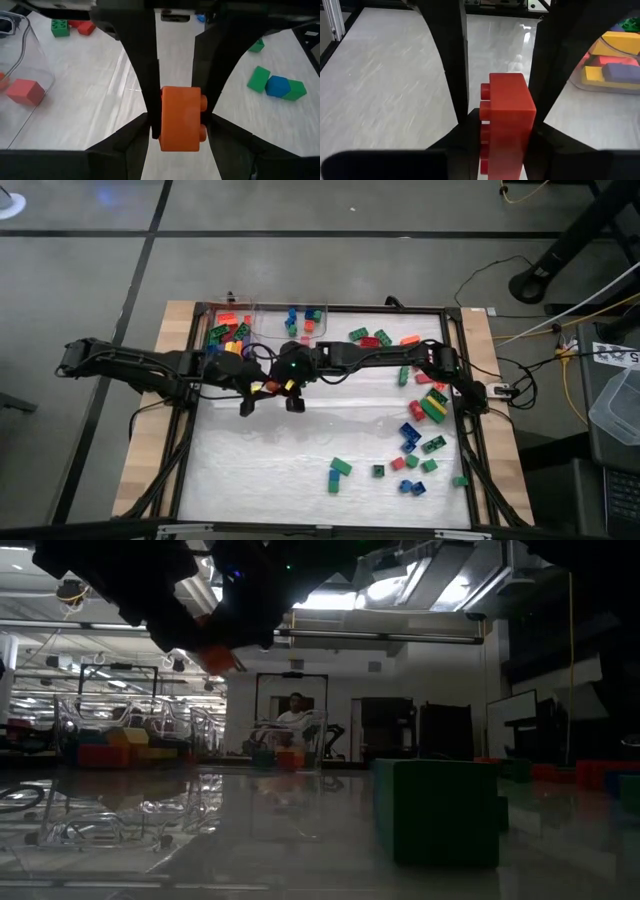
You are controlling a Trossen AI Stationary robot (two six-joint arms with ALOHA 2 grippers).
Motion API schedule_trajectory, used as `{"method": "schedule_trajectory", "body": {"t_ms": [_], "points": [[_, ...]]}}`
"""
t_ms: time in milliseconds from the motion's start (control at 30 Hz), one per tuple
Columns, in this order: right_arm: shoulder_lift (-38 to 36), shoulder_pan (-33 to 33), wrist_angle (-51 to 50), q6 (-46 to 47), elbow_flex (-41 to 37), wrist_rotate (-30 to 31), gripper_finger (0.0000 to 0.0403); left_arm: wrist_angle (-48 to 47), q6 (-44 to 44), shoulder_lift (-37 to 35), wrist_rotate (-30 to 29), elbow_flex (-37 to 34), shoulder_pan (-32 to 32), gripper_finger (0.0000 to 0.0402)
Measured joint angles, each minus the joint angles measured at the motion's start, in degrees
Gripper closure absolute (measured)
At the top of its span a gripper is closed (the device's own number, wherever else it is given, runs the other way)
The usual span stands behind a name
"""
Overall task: Sort blocks by size
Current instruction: Put the large orange game piece into the left transparent bin
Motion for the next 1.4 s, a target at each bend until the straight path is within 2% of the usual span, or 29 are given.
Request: {"method": "schedule_trajectory", "body": {"t_ms": [167,433,633,767,900,1067,1200,1400], "points": [[0.0,0.0,-1.3,0.0,0.0,0.0,0.031,0.1,-1.7,-0.2,0.0,0.0,0.0,0.0218],[0.0,0.0,-4.7,0.0,0.0,0.0,0.0286,0.1,-1.9,-0.2,0.0,0.0,0.0,0.0218],[0.0,0.0,-2.8,0.0,0.0,0.0,0.0307,0.1,-1.9,0.0,-0.1,0.0,0.0,0.0218],[0.0,0.0,-2.5,0.0,0.0,0.0,0.0304,0.1,-1.6,0.0,-0.1,0.0,0.0,0.0218],[0.0,0.0,-2.5,0.0,0.0,0.0,0.0292,0.0,-0.2,0.0,-0.1,0.0,0.0,0.0249],[0.1,0.0,-2.4,-0.1,0.0,0.0,0.0297,0.0,0.1,0.0,-0.1,0.1,0.0,0.0327],[0.1,0.0,-2.3,-0.1,-0.1,0.0,0.0295,-0.1,0.1,0.0,0.0,0.1,0.0,0.0329],[0.1,0.0,-1.9,1.5,0.0,0.0,0.0265,0.0,-0.4,0.0,-0.3,0.1,0.0,0.0329]]}}
